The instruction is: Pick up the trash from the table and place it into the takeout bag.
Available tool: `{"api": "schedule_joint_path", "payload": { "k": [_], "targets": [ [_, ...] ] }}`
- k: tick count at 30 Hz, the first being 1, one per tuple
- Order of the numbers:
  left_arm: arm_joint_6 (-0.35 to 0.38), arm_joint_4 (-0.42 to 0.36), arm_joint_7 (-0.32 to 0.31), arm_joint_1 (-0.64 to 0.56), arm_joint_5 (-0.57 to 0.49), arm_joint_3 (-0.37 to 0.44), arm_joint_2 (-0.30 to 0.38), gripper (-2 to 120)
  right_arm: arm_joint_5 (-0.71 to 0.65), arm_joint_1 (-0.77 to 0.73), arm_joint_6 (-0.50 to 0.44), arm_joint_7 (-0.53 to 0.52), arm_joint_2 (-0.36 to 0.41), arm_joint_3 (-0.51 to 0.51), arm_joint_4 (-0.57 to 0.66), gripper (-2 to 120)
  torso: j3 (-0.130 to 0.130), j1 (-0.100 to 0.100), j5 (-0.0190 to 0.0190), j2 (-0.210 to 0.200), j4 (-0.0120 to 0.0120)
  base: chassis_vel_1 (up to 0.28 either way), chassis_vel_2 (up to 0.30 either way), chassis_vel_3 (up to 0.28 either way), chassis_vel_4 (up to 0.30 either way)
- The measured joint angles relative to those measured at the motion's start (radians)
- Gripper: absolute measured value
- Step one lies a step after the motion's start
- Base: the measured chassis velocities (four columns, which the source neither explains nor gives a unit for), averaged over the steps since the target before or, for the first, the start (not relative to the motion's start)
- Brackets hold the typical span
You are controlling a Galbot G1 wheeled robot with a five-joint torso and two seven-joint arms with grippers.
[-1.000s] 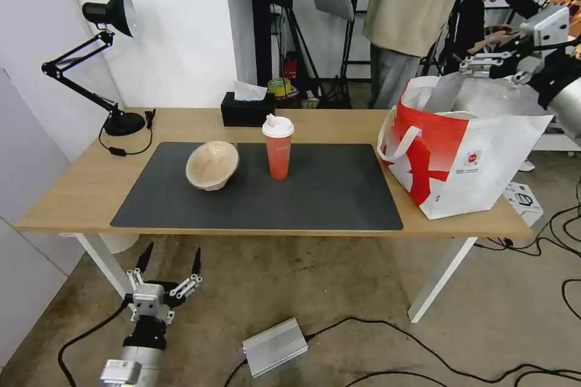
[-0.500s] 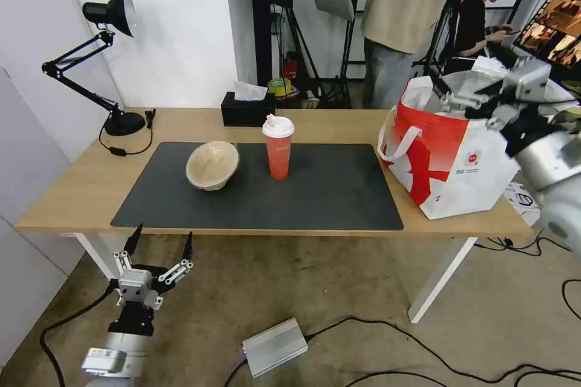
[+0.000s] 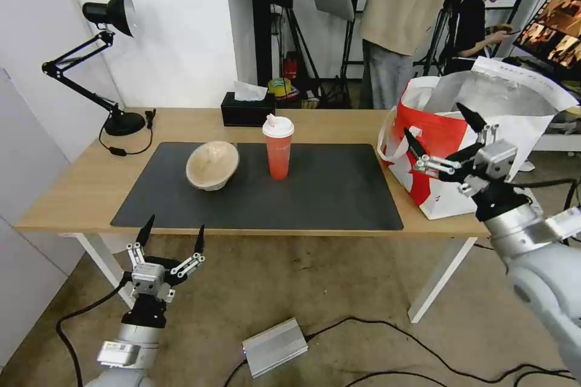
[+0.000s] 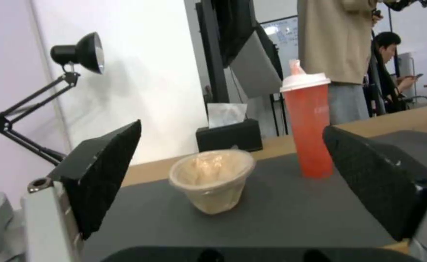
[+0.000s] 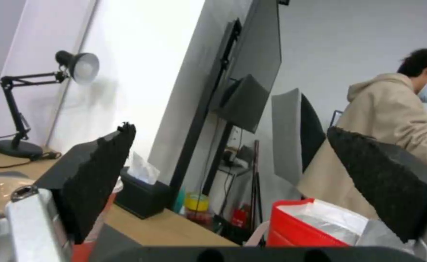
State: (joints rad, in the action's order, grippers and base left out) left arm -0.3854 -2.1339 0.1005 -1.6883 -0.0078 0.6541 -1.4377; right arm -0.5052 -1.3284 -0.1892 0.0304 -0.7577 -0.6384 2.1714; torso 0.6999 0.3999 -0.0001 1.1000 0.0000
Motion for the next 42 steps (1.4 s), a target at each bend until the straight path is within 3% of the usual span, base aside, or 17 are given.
{"api": "schedule_joint_path", "payload": {
  "k": [5, 19, 42],
  "targets": [
    [0.014, -0.013, -0.002, 0.001, 0.028, -0.004, -0.035, 100, 0.061, -0.041, -0.032, 0.013, -0.056, 0.002, 0.023, 100, 0.000, 0.000, 0.0001, 0.000, 0.0000, 0.000, 0.000, 0.000, 0.000],
    [-0.019, 0.011, -0.001, -0.007, 0.031, 0.008, -0.031, 100, 0.200, -0.180, -0.135, 0.053, -0.229, -0.001, 0.031, 100, 0.000, 0.000, 0.0000, 0.000, 0.0000, 0.000, 0.000, 0.000, 0.000],
    [-0.017, 0.006, -0.001, -0.006, 0.029, 0.013, -0.032, 100, 0.317, -0.278, -0.256, 0.092, -0.349, 0.040, -0.005, 100, 0.000, 0.000, 0.0001, 0.000, 0.0000, 0.000, 0.000, 0.000, 0.000]
  ]
}}
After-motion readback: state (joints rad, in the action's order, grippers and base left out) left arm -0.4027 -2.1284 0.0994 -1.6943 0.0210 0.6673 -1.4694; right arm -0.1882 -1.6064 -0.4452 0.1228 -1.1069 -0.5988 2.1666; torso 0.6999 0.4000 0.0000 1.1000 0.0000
